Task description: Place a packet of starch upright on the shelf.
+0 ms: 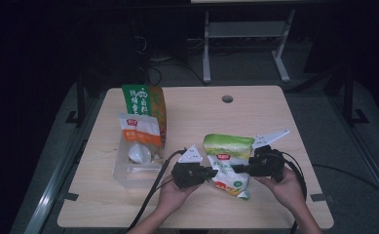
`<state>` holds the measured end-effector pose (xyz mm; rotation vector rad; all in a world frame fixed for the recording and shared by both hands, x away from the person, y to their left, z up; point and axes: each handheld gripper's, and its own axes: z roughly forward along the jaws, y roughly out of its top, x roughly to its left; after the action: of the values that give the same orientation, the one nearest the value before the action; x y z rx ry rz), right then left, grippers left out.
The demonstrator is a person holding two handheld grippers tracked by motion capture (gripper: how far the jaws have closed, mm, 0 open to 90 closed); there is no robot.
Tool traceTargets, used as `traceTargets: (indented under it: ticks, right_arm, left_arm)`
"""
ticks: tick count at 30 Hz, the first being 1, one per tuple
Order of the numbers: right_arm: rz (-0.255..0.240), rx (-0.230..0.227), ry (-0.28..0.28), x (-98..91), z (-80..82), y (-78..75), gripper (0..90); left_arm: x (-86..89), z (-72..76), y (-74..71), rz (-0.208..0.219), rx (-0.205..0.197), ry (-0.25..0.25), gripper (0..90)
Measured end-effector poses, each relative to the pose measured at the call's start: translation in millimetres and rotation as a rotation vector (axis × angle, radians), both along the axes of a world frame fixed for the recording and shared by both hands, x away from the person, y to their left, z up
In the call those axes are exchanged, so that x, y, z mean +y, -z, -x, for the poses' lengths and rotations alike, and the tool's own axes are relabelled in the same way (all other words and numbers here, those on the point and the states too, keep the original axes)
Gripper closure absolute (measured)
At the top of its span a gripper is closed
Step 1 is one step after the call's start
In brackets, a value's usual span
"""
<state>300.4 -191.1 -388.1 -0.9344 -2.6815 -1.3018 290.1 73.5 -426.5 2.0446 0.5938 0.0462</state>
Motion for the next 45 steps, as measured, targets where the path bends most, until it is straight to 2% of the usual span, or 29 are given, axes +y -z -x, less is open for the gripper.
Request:
traceTargets:
  ticks: [2,6,11,12,15,27,31,34,41,45]
  right_arm:
    - [0.0,0.006,-0.007,2.7,-1.7,-0.4,76.4]
    - [0.001,0.013,-0.019,5.7,-2.1,-1.4,84.2]
    - [-0.005,0.01,-0.011,4.3,-2.7,-3.1,88.8]
    - [-0.005,0.013,-0.006,4.1,-2.9,-3.5,89.1]
    - [-0.021,0.022,-0.001,3.7,-4.8,-3.6,89.3]
    - [-0.029,0.023,0.002,8.6,-9.3,-12.7,89.7]
    - [-0.032,0.022,0.004,11.6,-12.1,-18.0,89.8]
    - [-0.034,0.02,0.0,15.4,-14.7,-23.2,89.8]
    - [-0.044,0.018,-0.012,25.3,-20.6,-32.4,89.9]
    - [-0.046,0.016,-0.02,32.2,-24.1,-38.6,89.8]
  left_arm:
    - [1.1,0.1,-0.3,-0.005,-0.003,0.007,85.0]
    - [4.6,0.3,-1.3,-0.007,-0.002,0.015,83.7]
    - [10.4,4.5,-3.9,-0.044,-0.018,0.038,72.5]
    - [11.9,6.1,-4.4,-0.06,-0.034,0.042,70.5]
    - [17.1,11.3,-5.7,-0.084,-0.057,0.022,60.6]
    - [33.5,29.3,-10.4,-0.063,-0.068,0.029,50.0]
    - [37.6,35.2,-11.3,-0.06,-0.073,0.035,48.5]
    - [41.2,40.1,-12.4,-0.066,-0.096,0.046,47.5]
    - [48.4,47.6,-10.5,-0.081,-0.098,0.058,44.6]
    - [51.9,52.7,-9.3,-0.073,-0.091,0.055,44.0]
